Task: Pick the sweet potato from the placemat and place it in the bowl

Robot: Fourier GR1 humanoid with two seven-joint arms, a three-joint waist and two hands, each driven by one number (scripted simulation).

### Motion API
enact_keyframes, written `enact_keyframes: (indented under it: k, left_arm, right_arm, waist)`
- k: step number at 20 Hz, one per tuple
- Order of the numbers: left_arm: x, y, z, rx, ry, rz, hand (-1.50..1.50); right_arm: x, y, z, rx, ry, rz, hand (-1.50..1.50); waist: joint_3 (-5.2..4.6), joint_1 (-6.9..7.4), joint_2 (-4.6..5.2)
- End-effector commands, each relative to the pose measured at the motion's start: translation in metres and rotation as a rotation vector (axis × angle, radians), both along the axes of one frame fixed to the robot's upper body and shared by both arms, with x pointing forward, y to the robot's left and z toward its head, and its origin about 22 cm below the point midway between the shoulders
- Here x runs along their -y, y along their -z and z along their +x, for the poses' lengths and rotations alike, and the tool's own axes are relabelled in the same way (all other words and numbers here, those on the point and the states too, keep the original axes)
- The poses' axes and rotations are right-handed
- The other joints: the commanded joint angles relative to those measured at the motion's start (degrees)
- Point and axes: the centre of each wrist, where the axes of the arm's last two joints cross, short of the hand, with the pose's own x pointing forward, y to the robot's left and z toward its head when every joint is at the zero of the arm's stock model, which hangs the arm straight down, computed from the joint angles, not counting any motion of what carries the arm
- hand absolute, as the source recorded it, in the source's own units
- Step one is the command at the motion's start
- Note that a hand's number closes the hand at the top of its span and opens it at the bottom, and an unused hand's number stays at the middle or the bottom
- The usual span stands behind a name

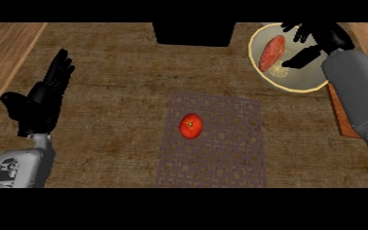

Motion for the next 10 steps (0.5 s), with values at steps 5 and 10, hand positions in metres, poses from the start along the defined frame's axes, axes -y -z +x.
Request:
enact_keyframes:
  k: [5,10]
  left_arm:
    - [0.007,0.004,-0.003,-0.008,-0.002,-0.009,0.00]
    - [-0.006,0.002,-0.002,-0.019,-0.019,-0.004,0.00]
  right_arm:
    - [0.026,0.011,-0.005,-0.014,-0.079,0.293,-1.50]
    - [0.043,-0.008,-0.003,0.158,-0.040,0.745,-1.50]
  waist:
    - [0.14,0.16,0.10]
    - [0.21,-0.90,-0.05]
